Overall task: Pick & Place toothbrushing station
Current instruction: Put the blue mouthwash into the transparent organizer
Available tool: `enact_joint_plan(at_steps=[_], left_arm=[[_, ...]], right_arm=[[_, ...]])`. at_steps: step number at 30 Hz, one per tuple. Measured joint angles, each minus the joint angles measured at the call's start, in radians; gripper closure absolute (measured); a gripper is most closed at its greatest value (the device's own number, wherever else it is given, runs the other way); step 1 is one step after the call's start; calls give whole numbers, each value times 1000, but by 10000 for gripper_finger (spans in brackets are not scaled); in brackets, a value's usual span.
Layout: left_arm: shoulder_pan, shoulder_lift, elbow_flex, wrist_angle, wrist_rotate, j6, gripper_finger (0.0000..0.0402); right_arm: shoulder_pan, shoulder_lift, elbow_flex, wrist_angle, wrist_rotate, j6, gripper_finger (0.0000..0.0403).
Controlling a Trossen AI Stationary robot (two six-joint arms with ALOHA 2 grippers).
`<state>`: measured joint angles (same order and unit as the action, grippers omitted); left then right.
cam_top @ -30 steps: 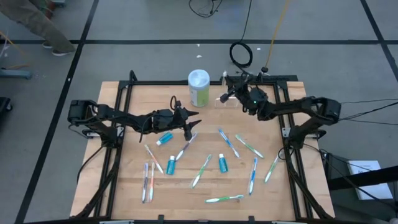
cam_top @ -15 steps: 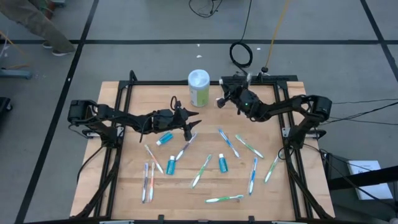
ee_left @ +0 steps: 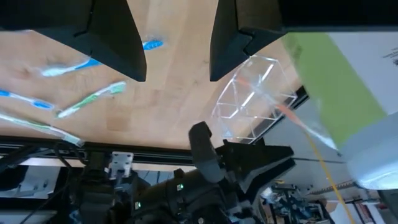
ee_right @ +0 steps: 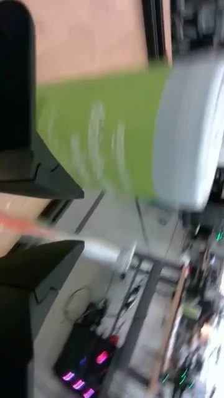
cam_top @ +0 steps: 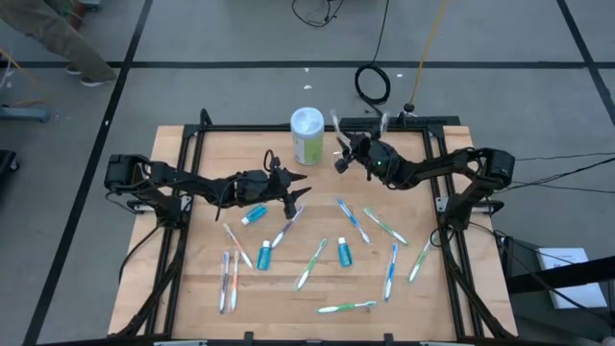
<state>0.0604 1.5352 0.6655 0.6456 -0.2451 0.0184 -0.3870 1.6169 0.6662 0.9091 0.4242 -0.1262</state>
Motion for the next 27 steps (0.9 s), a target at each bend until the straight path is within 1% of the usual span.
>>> enact_joint_plan(at_steps=[3, 5, 10, 15, 18, 20, 23, 27], left_arm=[[-11, 0, 0, 0, 1, 3, 220], [-16, 0, 0, 0, 0, 4, 220], [-17, 0, 0, -6, 0, 4, 220], [-17, 0, 0, -56, 0, -21, 220], [-17, 0, 0, -105, 0, -50, 220], [-17, 0, 0, -121, 0, -55, 220], [-17, 0, 0, -122, 5, -94, 220], [-17, 0, 0, -140, 74, -137, 220]], right_arm=[[34, -47, 0, -75, -5, -31, 265], [55, -92, 0, -141, -3, -21, 255], [116, -220, 0, -333, -9, 95, 241], [183, -316, 0, -542, -10, 212, 245], [223, -342, 0, -638, -12, 277, 249], [246, -348, 0, -684, -41, 321, 251], [273, -344, -1, -721, -128, 377, 251], [303, -320, -9, -707, -221, 430, 252]])
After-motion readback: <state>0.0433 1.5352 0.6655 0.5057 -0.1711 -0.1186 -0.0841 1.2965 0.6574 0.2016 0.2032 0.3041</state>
